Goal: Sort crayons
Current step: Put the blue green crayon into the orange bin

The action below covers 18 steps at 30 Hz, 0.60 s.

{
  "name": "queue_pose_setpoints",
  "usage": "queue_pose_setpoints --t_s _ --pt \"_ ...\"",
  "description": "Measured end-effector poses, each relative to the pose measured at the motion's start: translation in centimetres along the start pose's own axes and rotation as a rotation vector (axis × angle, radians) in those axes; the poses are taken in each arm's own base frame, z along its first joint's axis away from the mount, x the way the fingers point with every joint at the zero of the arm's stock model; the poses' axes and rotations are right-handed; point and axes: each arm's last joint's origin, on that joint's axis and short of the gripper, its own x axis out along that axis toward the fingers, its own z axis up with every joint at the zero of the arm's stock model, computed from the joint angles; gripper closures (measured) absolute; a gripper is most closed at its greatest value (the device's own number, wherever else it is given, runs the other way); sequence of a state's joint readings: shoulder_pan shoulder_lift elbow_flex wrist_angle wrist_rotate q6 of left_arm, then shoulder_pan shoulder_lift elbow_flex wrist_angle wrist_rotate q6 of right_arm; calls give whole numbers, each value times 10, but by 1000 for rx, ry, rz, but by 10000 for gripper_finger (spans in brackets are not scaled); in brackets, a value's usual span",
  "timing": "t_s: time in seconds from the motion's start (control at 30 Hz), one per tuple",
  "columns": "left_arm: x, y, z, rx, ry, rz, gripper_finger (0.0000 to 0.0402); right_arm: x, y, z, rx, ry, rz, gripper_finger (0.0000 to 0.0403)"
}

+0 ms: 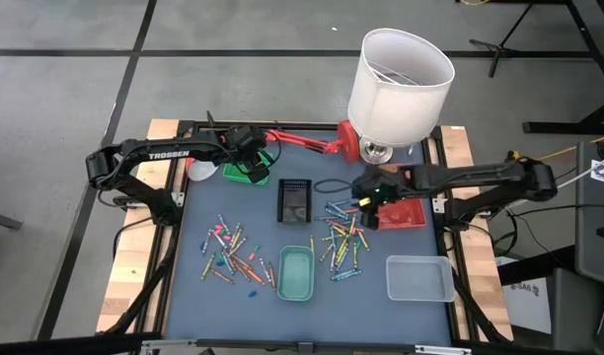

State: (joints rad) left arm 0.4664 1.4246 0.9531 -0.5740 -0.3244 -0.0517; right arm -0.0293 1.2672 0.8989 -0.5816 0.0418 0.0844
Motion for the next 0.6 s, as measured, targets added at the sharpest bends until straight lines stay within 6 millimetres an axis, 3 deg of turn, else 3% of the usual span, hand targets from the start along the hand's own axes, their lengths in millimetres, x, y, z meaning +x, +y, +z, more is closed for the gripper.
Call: queue_pose_setpoints --t_s 0.6 --pt "0 0 0 -1 -2 0 300 81 4 -2 -8 132 -12 285"
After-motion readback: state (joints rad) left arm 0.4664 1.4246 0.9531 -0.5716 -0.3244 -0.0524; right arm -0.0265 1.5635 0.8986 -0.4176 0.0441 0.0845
